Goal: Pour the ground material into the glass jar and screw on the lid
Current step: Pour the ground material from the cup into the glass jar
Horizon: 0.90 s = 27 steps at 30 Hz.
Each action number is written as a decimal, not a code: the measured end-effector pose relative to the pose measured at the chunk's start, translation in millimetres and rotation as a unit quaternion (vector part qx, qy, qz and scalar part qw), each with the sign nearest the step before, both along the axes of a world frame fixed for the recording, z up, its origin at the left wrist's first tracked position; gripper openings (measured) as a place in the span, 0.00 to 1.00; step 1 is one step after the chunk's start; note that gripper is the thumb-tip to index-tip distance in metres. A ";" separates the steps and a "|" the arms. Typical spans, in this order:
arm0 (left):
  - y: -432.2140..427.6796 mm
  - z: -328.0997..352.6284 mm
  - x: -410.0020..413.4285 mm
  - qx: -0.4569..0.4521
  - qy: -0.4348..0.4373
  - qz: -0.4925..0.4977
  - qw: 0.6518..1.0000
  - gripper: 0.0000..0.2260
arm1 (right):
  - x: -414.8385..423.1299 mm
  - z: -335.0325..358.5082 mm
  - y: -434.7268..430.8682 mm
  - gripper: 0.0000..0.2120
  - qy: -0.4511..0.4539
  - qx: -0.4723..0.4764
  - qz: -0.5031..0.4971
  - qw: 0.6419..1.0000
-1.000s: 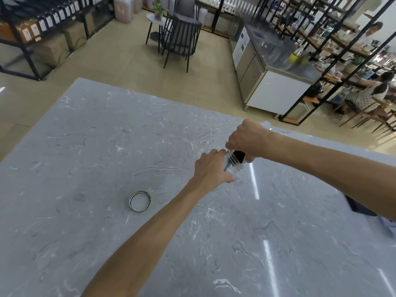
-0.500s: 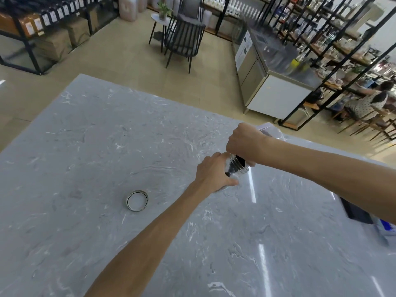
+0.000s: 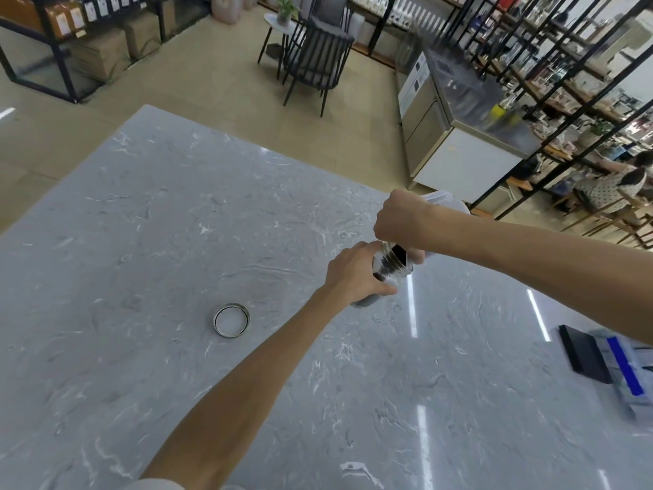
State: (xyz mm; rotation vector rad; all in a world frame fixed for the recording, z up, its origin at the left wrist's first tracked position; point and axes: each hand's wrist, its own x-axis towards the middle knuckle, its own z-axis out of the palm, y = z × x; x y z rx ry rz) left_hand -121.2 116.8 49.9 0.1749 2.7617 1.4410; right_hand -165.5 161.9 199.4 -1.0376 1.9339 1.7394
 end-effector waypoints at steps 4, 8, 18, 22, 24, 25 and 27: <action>0.6 0.7 -1.5 0.024 0.004 0.007 1.000 0.36 | -3.2 2.4 -7.1 0.22 0.002 0.012 -0.001 1.000; 2.6 1.3 -3.8 0.041 0.005 0.006 0.999 0.34 | -5.9 3.3 -12.3 0.24 0.007 0.025 -0.008 1.000; -0.1 -11.7 -5.0 0.062 0.008 0.006 0.998 0.34 | -6.0 -7.1 -21.5 0.24 0.005 0.046 -0.019 0.999; -1.0 -13.0 -4.1 0.077 0.002 0.011 0.997 0.33 | -5.3 -10.3 -28.0 0.22 0.005 0.059 -0.021 0.998; -0.7 -12.7 -4.3 0.083 -0.001 0.009 0.996 0.33 | -4.9 -12.1 -29.0 0.21 0.010 0.060 -0.018 0.998; -0.9 -13.0 -4.3 0.085 -0.002 0.009 0.996 0.33 | -5.0 -13.0 -29.8 0.21 0.012 0.060 -0.013 0.998; -1.4 -12.8 -4.5 0.088 -0.003 0.010 0.996 0.34 | -5.3 -14.6 -30.8 0.21 0.014 0.058 -0.009 0.998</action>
